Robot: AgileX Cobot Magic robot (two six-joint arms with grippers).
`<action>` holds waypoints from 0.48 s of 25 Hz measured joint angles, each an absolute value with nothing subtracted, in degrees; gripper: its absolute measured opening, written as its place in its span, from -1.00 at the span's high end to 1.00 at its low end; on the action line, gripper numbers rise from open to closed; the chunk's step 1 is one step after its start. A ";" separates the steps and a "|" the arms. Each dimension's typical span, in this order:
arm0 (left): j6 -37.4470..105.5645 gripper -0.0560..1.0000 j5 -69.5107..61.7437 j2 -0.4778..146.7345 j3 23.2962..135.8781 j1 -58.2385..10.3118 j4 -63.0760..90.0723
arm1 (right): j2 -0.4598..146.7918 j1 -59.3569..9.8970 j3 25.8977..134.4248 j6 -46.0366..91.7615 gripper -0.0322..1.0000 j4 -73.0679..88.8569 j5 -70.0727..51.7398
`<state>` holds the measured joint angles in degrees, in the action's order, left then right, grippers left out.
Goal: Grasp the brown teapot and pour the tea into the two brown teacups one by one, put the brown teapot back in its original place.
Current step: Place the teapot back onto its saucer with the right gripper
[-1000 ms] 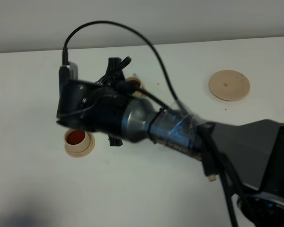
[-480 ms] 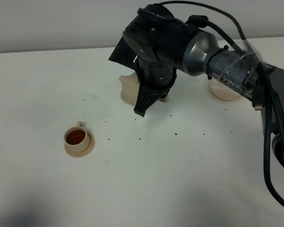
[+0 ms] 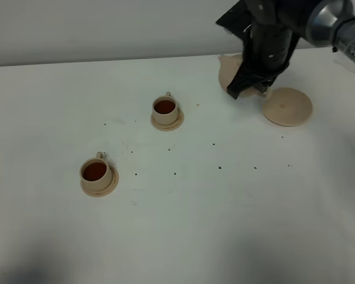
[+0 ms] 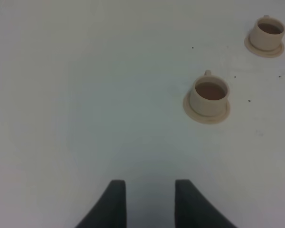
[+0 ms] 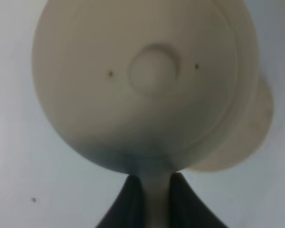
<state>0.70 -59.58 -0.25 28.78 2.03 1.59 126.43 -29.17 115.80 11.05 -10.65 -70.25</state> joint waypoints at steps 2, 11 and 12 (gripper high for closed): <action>0.70 0.33 -59.58 -0.25 28.78 2.03 1.59 | 126.43 -26.30 114.73 11.00 0.70 -9.60 -70.25; 0.70 0.33 -59.58 -0.25 28.78 2.03 1.59 | 126.39 -21.90 106.53 11.00 0.70 -8.43 -68.51; 0.70 0.33 -59.58 -0.25 28.78 2.03 1.59 | 126.39 -21.88 105.75 11.00 0.70 -8.43 -67.31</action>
<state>0.70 -59.58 -0.25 28.78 2.03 1.59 126.39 -21.88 105.75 11.00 -8.43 -67.31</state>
